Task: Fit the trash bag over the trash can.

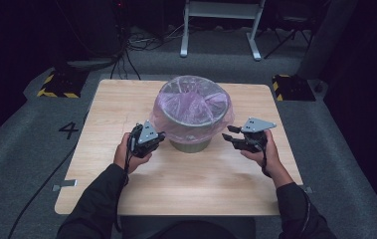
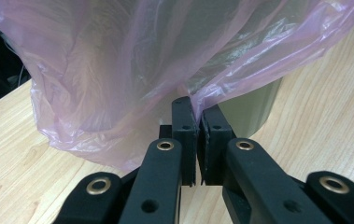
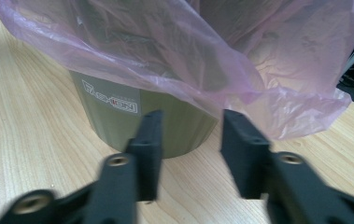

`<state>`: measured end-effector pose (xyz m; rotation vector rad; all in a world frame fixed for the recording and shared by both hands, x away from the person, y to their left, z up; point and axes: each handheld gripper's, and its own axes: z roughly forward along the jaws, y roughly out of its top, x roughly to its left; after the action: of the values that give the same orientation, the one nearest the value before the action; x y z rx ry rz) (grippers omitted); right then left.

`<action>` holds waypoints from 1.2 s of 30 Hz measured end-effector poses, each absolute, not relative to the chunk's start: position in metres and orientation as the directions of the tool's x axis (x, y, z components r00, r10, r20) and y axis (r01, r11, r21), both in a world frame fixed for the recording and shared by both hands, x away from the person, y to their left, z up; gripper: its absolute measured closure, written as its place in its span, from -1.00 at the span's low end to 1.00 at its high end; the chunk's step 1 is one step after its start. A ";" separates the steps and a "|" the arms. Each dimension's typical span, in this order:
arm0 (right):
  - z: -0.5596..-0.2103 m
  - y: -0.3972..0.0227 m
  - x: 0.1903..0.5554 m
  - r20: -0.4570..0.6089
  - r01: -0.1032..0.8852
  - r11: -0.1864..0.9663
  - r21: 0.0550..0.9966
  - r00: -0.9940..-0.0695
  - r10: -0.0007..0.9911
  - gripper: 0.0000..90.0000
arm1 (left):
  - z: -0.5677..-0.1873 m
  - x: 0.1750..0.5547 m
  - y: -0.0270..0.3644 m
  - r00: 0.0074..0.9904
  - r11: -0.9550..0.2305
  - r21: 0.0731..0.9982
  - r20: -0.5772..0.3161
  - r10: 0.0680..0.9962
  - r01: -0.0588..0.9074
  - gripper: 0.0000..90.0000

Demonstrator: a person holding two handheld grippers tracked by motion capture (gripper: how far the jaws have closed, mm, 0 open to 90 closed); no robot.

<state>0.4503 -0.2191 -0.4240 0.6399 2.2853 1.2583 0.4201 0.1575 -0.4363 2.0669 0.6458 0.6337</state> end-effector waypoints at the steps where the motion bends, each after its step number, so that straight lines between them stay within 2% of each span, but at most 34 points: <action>1: -0.424 -0.220 0.450 -0.160 0.181 0.468 0.865 -0.785 0.599 0.05 | -0.436 0.420 0.158 0.738 -0.499 0.841 0.199 0.645 0.210 0.92; 4: -0.423 -0.222 0.451 -0.171 0.198 0.467 0.862 -0.754 0.635 -0.27 | -0.436 0.420 0.157 0.735 -0.495 0.844 0.201 0.648 0.206 0.93; 6: -0.423 -0.225 0.452 -0.187 0.202 0.462 0.864 -0.722 0.666 -0.39 | -0.436 0.420 0.157 0.735 -0.498 0.843 0.206 0.646 0.202 0.93; 9: -0.422 -0.225 0.454 -0.208 0.184 0.464 0.866 -0.713 0.670 -0.48 | -0.436 0.420 0.157 0.738 -0.499 0.843 0.204 0.643 0.202 0.94; 13: -0.423 -0.216 0.460 -0.273 0.156 0.513 0.844 -0.699 0.661 -0.47 | -0.436 0.421 0.156 0.737 -0.494 0.846 0.203 0.645 0.199 0.94; 16: -0.424 -0.211 0.462 -0.303 0.138 0.534 0.834 -0.694 0.653 -0.28 | -0.436 0.421 0.156 0.737 -0.492 0.847 0.200 0.646 0.201 0.95; 18: -0.424 -0.208 0.463 -0.311 0.128 0.541 0.831 -0.699 0.644 0.11 | -0.436 0.422 0.157 0.737 -0.490 0.848 0.198 0.646 0.201 0.95; 19: -0.424 -0.207 0.463 -0.310 0.120 0.539 0.834 -0.707 0.636 0.19 | -0.436 0.422 0.157 0.735 -0.488 0.849 0.198 0.648 0.202 0.95; 21: -0.423 -0.206 0.463 -0.319 0.114 0.548 0.829 -0.707 0.631 0.51 | -0.436 0.422 0.157 0.735 -0.486 0.851 0.196 0.649 0.202 0.96; 24: -0.422 -0.206 0.461 -0.312 0.105 0.538 0.837 -0.716 0.625 0.83 | -0.437 0.422 0.157 0.737 -0.487 0.849 0.194 0.648 0.205 0.97; 28: -0.425 -0.208 0.460 -0.294 0.114 0.542 0.833 -0.738 0.607 0.96 | -0.439 0.422 0.156 0.749 -0.505 0.838 0.195 0.633 0.208 0.99; 36: -0.442 -0.212 0.467 -0.245 0.163 0.546 0.822 -0.764 0.596 1.00 | -0.453 0.427 0.155 0.764 -0.549 0.801 0.195 0.615 0.237 1.00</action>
<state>0.4667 -0.2120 -0.4422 0.6124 2.2782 1.1376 0.4266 0.1554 -0.4529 2.1434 0.6343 0.5920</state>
